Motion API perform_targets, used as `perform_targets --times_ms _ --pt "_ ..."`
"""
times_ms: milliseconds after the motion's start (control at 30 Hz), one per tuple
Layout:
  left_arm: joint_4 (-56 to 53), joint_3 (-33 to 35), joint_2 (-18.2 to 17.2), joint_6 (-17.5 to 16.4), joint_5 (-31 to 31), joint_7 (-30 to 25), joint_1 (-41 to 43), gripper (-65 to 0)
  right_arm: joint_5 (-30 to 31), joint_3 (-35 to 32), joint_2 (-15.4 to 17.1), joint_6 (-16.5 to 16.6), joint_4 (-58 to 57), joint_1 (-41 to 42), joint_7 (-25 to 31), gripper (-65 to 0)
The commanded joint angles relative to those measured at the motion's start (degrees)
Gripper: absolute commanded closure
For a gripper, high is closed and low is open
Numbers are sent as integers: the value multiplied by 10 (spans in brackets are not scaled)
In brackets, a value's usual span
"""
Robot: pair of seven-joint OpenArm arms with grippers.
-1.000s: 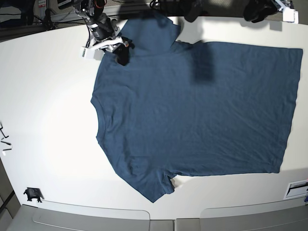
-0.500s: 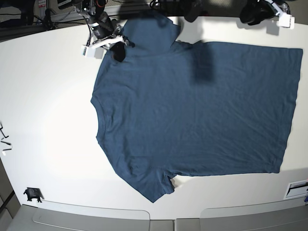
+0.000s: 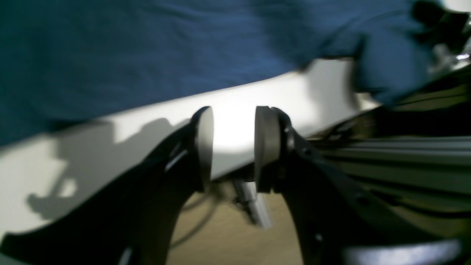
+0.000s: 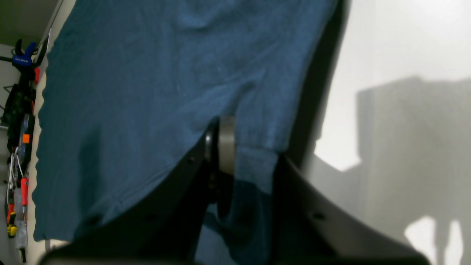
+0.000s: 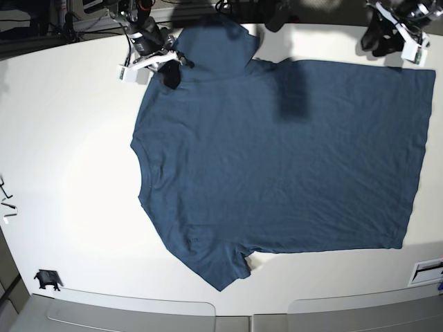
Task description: Fold the T-shirt properly
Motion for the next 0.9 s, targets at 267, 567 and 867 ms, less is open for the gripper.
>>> perform_targets --times_ms 267,567,867 --pt "-1 -4 -85 140 183 -82 -45 -173 -5 1 1 -5 3 -5 -10 0" --pt "-207 -5 -153 150 172 -84 -139 -172 -5 1 1 -6 3 -5 -11 0" --pt "-544 -21 -220 87 -32 -65 -283 -172 -5 1 1 -5 3 -5 -11 0"
